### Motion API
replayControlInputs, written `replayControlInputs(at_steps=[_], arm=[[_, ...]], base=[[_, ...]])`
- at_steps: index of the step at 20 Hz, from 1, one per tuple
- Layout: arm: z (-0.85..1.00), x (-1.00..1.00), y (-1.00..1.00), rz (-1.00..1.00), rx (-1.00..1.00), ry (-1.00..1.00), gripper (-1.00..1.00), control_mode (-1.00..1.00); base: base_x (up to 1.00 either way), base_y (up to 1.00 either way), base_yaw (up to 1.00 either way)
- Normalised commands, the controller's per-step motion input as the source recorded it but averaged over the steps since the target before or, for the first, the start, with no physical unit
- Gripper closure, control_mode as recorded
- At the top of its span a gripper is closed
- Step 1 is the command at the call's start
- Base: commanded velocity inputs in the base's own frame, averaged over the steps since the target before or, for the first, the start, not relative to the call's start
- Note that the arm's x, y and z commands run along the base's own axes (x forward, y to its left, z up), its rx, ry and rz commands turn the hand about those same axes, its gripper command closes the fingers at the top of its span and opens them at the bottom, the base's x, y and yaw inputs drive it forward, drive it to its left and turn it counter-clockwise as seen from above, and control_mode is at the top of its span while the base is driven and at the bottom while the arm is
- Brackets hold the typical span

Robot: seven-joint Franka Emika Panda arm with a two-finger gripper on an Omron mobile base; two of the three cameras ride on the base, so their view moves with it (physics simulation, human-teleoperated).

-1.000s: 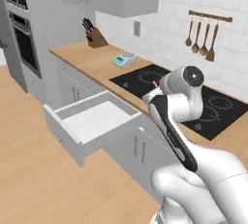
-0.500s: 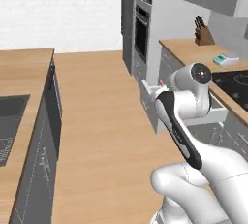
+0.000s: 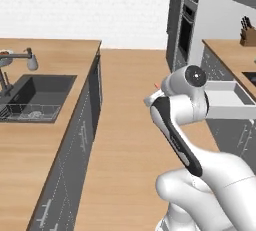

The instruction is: Take a straw from the drawer in front and place it inside the glass cup on the dining counter.

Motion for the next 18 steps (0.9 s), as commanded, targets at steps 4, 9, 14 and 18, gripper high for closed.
replayControlInputs(at_steps=[4, 9, 14, 18], arm=[[0.0, 0.0, 0.0, 0.0, 0.0, 0.0, 1.0, 1.0], [0.0, 0.0, 0.0, 0.0, 0.0, 0.0, 1.0, 1.0], [0.0, 0.0, 0.0, 0.0, 0.0, 0.0, 1.0, 1.0], [0.0, 0.0, 0.0, 0.0, 0.0, 0.0, 1.0, 1.0]], base=[[-1.0, 0.01, -0.24], [-1.0, 0.03, -0.24], [-0.97, 0.0, -0.21], [-0.89, 0.05, -0.17]])
